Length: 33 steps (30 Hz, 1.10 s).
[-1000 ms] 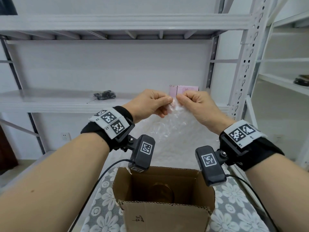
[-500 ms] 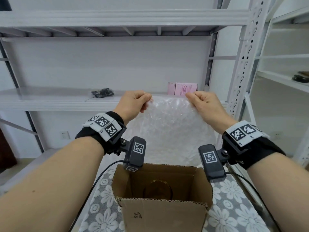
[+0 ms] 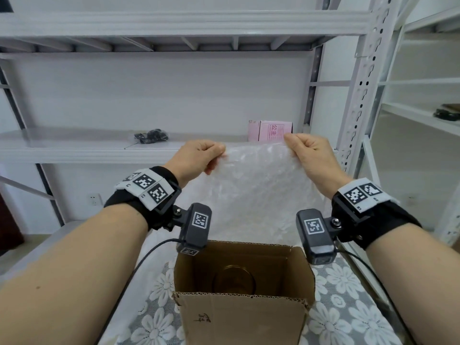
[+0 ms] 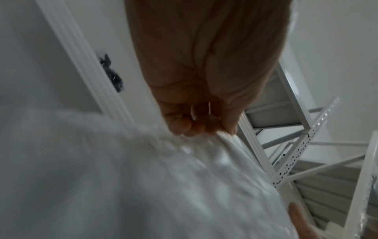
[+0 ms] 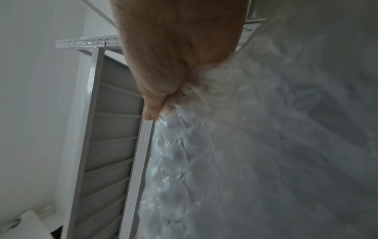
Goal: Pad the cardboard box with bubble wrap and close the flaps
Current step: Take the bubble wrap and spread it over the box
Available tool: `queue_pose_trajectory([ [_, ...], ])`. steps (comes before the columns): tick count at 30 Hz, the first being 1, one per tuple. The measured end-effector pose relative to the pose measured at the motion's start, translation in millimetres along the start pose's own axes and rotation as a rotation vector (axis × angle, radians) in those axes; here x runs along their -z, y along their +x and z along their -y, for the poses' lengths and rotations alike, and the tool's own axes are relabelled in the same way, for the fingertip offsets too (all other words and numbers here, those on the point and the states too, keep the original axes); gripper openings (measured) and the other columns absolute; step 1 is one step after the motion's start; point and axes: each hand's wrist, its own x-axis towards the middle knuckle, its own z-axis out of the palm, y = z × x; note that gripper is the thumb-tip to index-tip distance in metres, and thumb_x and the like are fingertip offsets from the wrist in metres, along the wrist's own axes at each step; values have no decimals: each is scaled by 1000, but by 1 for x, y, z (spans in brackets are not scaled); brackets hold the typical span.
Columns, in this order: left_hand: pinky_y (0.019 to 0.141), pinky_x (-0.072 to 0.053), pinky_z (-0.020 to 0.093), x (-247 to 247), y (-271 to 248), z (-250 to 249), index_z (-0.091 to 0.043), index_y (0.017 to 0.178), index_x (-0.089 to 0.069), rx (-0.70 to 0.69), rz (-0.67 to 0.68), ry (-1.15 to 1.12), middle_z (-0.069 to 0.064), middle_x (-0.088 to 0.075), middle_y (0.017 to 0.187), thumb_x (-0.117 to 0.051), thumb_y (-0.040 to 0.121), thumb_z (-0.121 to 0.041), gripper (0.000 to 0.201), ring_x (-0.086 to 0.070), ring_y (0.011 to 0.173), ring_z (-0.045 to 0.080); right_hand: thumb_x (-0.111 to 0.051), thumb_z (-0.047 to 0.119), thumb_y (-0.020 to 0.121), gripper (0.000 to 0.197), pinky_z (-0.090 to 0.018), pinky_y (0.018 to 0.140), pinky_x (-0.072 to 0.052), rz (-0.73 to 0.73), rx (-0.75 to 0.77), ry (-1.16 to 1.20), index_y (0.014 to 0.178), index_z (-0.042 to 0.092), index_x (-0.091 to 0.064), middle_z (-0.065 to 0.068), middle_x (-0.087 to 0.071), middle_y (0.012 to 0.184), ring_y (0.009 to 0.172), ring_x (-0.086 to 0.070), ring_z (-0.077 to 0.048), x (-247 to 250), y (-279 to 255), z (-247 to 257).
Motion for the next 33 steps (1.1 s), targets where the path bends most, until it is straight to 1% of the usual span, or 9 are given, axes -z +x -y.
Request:
queue_pose_trajectory([
  [5,58,-40,19,16,-11,-9,-19,79,-69,150,230,297,-4,-48,67,-59,91,-33,21,-41,60,10,-51,33,95,41,-16,39,-22,-9,-53,-68,62,9,-49,-3,-31,55,41,-25,-6,12,3,-6],
  [7,57,-44,20,16,-9,-12,-17,81,-66,144,108,341,-6,-59,77,-58,92,-32,20,-51,65,10,-52,31,95,39,-15,48,-29,-33,-34,-200,70,1,-53,-4,-37,61,49,-32,-5,9,7,-5],
  [11,61,-54,26,23,-1,-17,-9,85,-65,112,-186,224,3,-65,85,-60,91,-28,20,-58,63,13,-59,33,88,27,-29,92,-32,-321,85,-672,105,12,-54,-8,-43,115,110,-39,-22,3,11,3],
  [13,71,-53,31,26,2,-18,-8,84,-68,58,-282,249,2,-63,78,-62,89,-28,22,-56,64,14,-60,33,87,31,-32,92,-39,-348,211,-649,106,11,-51,-7,-44,112,105,-43,-24,-7,4,15],
  [19,66,-40,21,17,-3,-34,-15,76,-70,-87,-279,234,-7,-61,68,-66,86,-30,18,-53,65,6,-76,54,65,101,-53,102,-40,292,-486,20,145,32,-19,-10,-27,151,133,-35,-29,-38,-9,35],
  [21,60,-37,19,13,-6,-40,-19,73,-69,-129,-257,251,-11,-58,63,-68,84,-29,16,-49,58,1,-80,51,58,112,-60,104,-34,393,-545,126,147,36,-15,-9,-21,155,139,-25,-32,-45,-10,39],
  [26,58,-36,10,4,-12,-48,-13,81,-74,-194,-200,201,-12,-63,65,-69,84,-26,14,-51,53,-8,-83,37,65,98,-51,106,-34,361,-444,111,143,32,-24,-6,-29,150,131,-37,-20,-64,-8,41],
  [30,63,-39,14,0,-16,-49,-11,86,-73,-200,-132,170,-8,-63,69,-68,85,-24,15,-52,61,0,-78,18,75,73,-28,70,-52,341,-353,191,136,24,-39,-4,-56,113,96,-61,-12,-68,-6,41],
  [33,77,-45,20,6,-16,-44,-17,103,-68,-210,-181,226,-4,-63,92,-68,85,-29,22,-53,72,3,-75,14,78,40,-30,68,-54,271,-318,183,113,5,-59,-6,-69,95,75,-67,-15,-68,-5,37],
])
